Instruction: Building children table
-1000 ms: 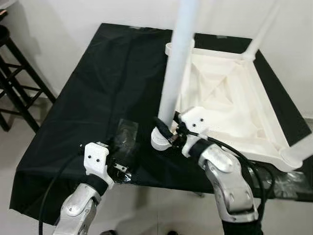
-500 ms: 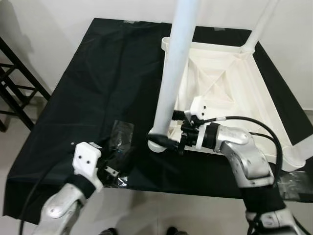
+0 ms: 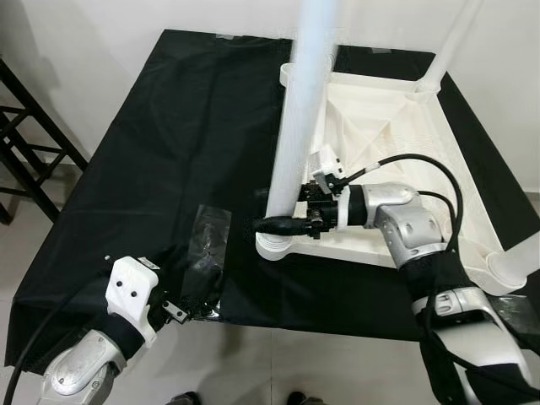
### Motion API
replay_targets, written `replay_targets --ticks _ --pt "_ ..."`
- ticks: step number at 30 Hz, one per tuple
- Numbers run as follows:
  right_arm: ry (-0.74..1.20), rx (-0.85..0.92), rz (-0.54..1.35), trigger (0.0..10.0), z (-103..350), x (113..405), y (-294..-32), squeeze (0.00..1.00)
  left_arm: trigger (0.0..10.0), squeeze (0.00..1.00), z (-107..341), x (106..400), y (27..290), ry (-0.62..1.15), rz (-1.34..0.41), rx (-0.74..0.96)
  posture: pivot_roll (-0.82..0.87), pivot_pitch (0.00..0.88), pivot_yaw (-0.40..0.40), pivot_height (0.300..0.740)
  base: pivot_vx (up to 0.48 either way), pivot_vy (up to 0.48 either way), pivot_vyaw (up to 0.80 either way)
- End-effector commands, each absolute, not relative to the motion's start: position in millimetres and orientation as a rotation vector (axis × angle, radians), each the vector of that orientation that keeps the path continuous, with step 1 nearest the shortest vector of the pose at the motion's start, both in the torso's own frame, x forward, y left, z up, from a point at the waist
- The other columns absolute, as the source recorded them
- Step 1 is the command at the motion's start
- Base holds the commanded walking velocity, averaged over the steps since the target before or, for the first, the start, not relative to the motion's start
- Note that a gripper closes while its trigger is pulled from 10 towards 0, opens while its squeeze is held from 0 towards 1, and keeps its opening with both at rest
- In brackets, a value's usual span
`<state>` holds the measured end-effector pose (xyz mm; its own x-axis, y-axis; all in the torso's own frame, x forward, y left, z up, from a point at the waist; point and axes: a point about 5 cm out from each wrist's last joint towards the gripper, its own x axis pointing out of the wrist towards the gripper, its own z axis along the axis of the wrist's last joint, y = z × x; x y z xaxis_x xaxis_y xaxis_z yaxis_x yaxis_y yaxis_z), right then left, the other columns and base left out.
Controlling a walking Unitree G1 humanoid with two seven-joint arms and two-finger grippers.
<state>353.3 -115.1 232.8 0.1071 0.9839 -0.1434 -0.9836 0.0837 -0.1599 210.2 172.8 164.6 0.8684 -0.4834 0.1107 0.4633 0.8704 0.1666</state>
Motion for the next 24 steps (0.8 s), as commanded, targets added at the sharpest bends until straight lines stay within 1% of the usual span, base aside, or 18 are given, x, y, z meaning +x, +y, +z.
replay_targets --ticks 1,3,6,7,8,9,10,11,12,13,14,15,16,17,19,22,23,24 --pt "0.043 -0.228 1.519 0.0 223 351 -116 0.00 10.0 0.00 162 209 169 -0.133 -0.514 0.130 0.17 0.232 -0.098 0.740 0.000 0.000 0.00" --pt "0.043 -0.228 1.524 0.0 222 351 -117 0.00 10.0 0.00 162 209 169 -0.133 -0.514 0.132 0.17 0.232 -0.098 0.740 0.000 0.000 0.00" --pt "0.051 -0.229 1.492 0.0 212 343 -125 0.00 10.0 0.00 163 210 168 -0.136 -0.512 0.130 0.15 0.243 -0.088 0.740 0.000 0.000 0.00" --pt "0.062 -0.220 1.386 0.0 199 336 -128 0.00 10.0 0.00 163 211 168 -0.137 -0.508 0.130 0.13 0.251 -0.089 0.740 0.000 0.000 0.00" --pt "0.062 -0.220 1.386 0.0 199 336 -128 0.00 10.0 0.00 163 211 168 -0.137 -0.508 0.130 0.13 0.251 -0.089 0.740 0.000 0.000 0.00" --pt "0.069 -0.214 1.307 0.0 191 330 -130 0.00 10.0 0.00 164 211 167 -0.138 -0.506 0.130 0.13 0.251 -0.089 0.740 0.000 0.000 0.00" --pt "0.069 -0.214 1.307 0.0 191 330 -130 0.00 10.0 0.00 164 211 167 -0.138 -0.506 0.130 0.13 0.251 -0.089 0.740 0.000 0.000 0.00" --pt "0.110 -0.198 1.037 0.0 172 327 -125 0.00 10.0 0.00 165 212 167 -0.140 -0.499 0.126 0.13 0.260 -0.092 0.740 0.000 0.000 0.00" --pt "0.160 -0.142 0.715 0.0 154 316 -124 0.00 10.0 0.00 167 213 168 -0.142 -0.495 0.123 0.12 0.275 -0.086 0.740 0.000 0.000 0.00" --pt "0.207 -0.107 0.483 0.0 143 305 -130 0.00 10.0 0.00 168 213 168 -0.144 -0.492 0.120 0.12 0.275 -0.086 0.740 0.000 0.000 0.00" --pt "0.234 -0.121 0.456 0.0 135 289 -126 0.00 10.0 0.00 168 214 167 -0.143 -0.501 0.121 0.11 0.281 -0.076 0.740 0.000 0.000 0.00" --pt "0.234 -0.121 0.456 0.0 135 289 -126 0.00 10.0 0.00 168 214 167 -0.143 -0.501 0.121 0.11 0.281 -0.076 0.740 0.000 0.000 0.00" --pt "0.239 -0.134 0.506 0.0 133 279 -120 0.00 10.0 0.00 168 214 166 -0.141 -0.509 0.122 0.11 0.281 -0.076 0.740 0.000 0.000 0.00" --pt "0.239 -0.134 0.506 0.0 133 279 -120 0.00 10.0 0.00 168 214 166 -0.141 -0.509 0.122 0.11 0.281 -0.076 0.740 0.000 0.000 0.00" --pt "0.228 -0.184 0.575 0.0 136 276 -115 0.00 10.0 0.00 167 216 161 -0.139 -0.532 0.110 0.10 0.274 -0.068 0.740 0.000 0.000 0.00" --pt "0.228 -0.191 0.567 0.0 141 280 -115 0.00 10.0 0.00 167 216 155 -0.143 -0.548 0.091 0.10 0.269 -0.080 0.740 0.000 0.000 0.00" --pt "0.233 -0.189 0.554 10.0 142 279 -114 0.00 10.0 0.00 167 216 154 -0.144 -0.550 0.088 0.10 0.269 -0.080 0.740 0.000 0.000 0.00" --pt "0.228 -0.188 0.541 10.0 147 283 -113 0.00 10.0 0.00 167 216 153 -0.142 -0.551 0.087 0.10 0.263 -0.086 0.740 0.000 0.000 0.00"
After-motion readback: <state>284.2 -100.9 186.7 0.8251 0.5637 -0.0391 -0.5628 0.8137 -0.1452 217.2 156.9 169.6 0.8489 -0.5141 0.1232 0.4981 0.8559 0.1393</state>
